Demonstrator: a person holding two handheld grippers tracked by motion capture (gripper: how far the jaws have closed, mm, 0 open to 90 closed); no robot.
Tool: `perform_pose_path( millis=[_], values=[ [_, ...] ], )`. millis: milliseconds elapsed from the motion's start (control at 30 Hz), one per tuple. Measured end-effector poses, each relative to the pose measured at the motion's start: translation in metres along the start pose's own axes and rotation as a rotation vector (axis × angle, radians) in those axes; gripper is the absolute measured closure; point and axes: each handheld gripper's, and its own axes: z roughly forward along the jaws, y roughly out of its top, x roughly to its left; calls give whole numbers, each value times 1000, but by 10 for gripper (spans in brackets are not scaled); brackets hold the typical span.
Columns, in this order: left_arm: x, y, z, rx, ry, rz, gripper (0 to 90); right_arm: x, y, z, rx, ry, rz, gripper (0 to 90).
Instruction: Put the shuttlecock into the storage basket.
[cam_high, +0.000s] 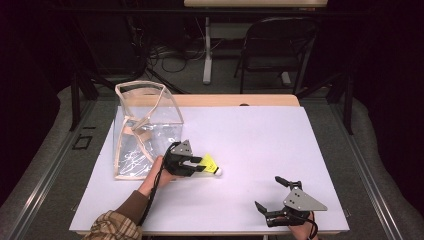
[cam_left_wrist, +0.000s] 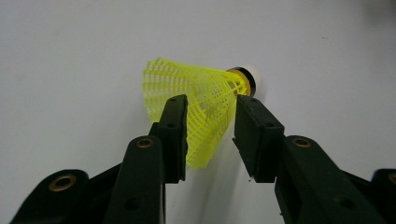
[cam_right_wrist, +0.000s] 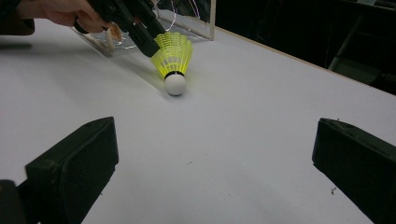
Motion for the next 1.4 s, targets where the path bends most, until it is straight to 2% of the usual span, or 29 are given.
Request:
perform_pose_path(
  millis=[467, 700, 1267, 1400],
  values=[
    [4, 1, 3, 31, -34, 44, 758, 1, 0, -1, 2, -4, -3, 0],
    [7, 0, 2, 28, -73, 57, 802, 1, 0, -1, 3, -3, -3, 0],
    [4, 1, 1, 47, -117, 87, 886, 0, -1, -1, 10, -2, -2, 0],
    [3, 2, -1, 46, -134, 111, 892, 0, -1, -1, 9, 0, 1, 0]
  ],
)
